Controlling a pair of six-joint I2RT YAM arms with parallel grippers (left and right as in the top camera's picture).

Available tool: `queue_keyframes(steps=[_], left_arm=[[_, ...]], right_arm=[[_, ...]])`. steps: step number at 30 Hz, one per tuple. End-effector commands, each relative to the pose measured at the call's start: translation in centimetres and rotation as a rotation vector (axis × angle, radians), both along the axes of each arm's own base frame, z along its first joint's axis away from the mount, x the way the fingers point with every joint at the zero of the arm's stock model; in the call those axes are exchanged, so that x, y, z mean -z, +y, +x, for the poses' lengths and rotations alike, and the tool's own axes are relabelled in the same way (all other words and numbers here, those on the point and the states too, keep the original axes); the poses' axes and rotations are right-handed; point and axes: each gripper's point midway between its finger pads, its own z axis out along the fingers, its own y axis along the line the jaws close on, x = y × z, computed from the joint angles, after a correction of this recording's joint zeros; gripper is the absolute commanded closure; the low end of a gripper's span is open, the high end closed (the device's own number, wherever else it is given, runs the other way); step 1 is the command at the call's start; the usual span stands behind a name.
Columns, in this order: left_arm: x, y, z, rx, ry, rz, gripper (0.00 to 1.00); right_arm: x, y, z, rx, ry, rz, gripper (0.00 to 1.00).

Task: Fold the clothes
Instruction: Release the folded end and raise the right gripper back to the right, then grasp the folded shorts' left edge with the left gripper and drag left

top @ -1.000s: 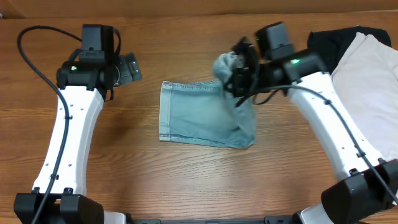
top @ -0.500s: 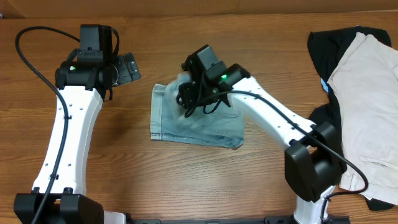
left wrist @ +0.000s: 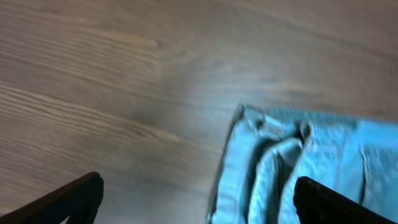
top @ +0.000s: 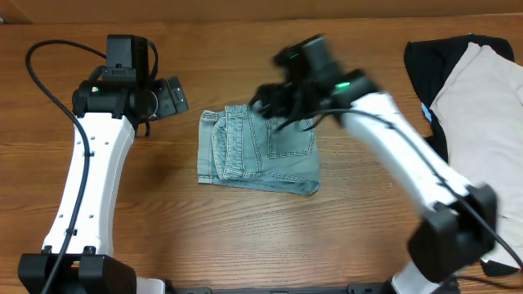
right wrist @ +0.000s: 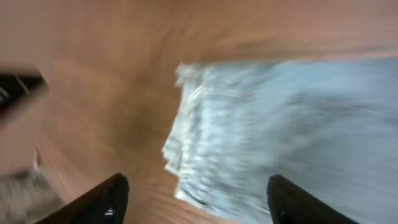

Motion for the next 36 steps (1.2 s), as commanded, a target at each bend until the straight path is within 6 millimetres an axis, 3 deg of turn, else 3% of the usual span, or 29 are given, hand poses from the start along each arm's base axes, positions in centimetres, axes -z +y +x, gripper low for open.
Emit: queue_keyframes(steps=[1,6,10,14,29,36], left_arm=[[1.3,-1.4,-0.7,0.076,0.048,-0.048,0.0],[3.4,-2.4,-1.8,0.144,0.103,-0.085,0.0],[6.0,-5.0,-3.1,0.279,0.143,-0.193,0.0],[9.0,-6.2,-3.7,0.375,0.164,-0.202,0.0],[18.4,-12.6,-1.8,0.597,0.246,-0.168,0.0],[21.0,-12.9,-2.1,0.586,0.296,-0.174,0.0]], right_arm=[[-2.4,-4.8,1.2,0.084,-0.027,0.001,0.23],[-0.4,-8.6,1.2,0.124,0.031,-0.081,0.21],[0.0,-10.3,1.7,0.167,0.03,-0.117,0.19],[0.0,-11.5,2.0,0.188,0.035,-0.122,0.19],[1.0,-12.9,1.0,0.213,0.085,-0.19,0.16],[1.4,-13.6,0.8,0.228,0.096,-0.229,0.16]])
